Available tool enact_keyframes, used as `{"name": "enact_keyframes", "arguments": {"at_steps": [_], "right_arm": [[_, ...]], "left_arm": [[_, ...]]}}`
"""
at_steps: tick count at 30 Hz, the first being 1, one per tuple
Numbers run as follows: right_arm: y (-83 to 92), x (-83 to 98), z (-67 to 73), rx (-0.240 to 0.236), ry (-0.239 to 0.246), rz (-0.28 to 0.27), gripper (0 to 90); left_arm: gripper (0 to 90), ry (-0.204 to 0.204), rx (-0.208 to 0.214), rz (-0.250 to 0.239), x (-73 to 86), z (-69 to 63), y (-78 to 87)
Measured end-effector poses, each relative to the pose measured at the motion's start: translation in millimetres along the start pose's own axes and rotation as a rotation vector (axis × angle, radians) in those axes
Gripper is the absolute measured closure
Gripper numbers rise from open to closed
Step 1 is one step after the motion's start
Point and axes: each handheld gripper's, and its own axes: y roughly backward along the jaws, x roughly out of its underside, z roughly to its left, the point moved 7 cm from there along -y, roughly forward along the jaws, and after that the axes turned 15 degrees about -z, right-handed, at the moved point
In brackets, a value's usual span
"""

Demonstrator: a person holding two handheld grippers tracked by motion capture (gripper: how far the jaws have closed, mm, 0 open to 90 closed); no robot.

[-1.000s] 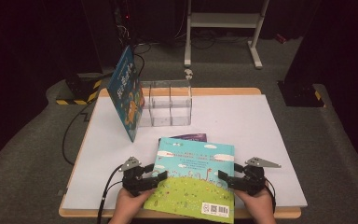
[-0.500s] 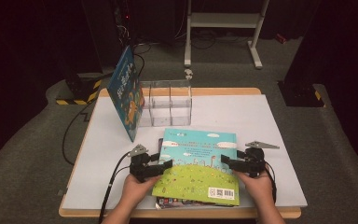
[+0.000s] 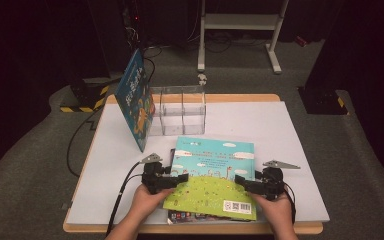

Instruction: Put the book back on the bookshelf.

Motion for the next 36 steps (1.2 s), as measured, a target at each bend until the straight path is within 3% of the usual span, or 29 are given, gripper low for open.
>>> {"name": "enact_keyframes", "arguments": {"at_steps": [2, 9, 15, 20, 23, 36], "right_arm": [[1.1, -1.3, -0.1, 0.003, -0.008, -0.006, 23.7], [8.2, -21.8, 5.7, 0.013, 0.051, -0.094, 31.3], [15.2, -46.6, 17.5, 0.016, 0.119, -0.195, 40.0], [21.3, -61.7, 25.8, 0.014, 0.144, -0.264, 45.5], [23.8, -70.7, 30.7, 0.023, 0.166, -0.3, 48.0], [42.7, -105.5, 51.0, 0.04, 0.252, -0.445, 56.0]], "left_arm": [[23.8, -0.005, -0.001, 0.0, -1.0, -0.7, 0.4], [28.8, -0.08, -0.017, -0.07, -21.5, -6.0, 6.4], [35.1, -0.131, -0.045, -0.169, -45.1, -10.5, 14.5], [39.1, -0.18, -0.063, -0.257, -59.0, -15.3, 21.1], [41.5, -0.183, -0.068, -0.298, -66.0, -17.1, 23.1], [49.0, -0.284, -0.094, -0.386, -93.3, -28.1, 29.6]]}}
